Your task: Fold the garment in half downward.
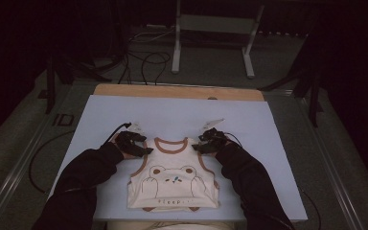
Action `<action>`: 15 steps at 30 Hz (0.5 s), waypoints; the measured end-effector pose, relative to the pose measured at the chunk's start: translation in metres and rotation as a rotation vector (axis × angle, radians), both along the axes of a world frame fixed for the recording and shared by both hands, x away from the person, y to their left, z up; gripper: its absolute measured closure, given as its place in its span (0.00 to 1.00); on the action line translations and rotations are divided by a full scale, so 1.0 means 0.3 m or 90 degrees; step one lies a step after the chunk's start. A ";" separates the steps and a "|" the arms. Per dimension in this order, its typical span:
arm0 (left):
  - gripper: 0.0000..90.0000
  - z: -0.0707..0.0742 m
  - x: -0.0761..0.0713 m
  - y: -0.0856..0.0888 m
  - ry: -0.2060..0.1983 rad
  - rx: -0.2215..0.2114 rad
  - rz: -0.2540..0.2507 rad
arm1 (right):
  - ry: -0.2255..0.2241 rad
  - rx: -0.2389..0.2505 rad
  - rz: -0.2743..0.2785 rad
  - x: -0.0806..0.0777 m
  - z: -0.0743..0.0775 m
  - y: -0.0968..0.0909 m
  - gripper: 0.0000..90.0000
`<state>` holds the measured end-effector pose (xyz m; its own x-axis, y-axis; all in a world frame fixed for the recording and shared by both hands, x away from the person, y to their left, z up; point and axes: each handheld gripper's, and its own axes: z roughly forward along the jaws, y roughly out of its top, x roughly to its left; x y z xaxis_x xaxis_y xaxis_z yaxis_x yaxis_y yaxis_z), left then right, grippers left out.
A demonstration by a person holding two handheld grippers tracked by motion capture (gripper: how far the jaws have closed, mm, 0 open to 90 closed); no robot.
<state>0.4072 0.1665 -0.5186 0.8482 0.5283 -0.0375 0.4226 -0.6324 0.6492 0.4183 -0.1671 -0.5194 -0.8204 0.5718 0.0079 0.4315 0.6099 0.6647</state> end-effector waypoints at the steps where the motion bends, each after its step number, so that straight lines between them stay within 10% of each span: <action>1: 0.44 0.000 0.000 0.000 0.000 0.002 0.001 | -0.001 -0.003 0.003 -0.003 0.001 0.002 0.57; 15: 0.64 0.005 -0.006 -0.021 0.009 0.000 0.022 | 0.013 -0.016 0.030 -0.018 0.013 0.024 0.84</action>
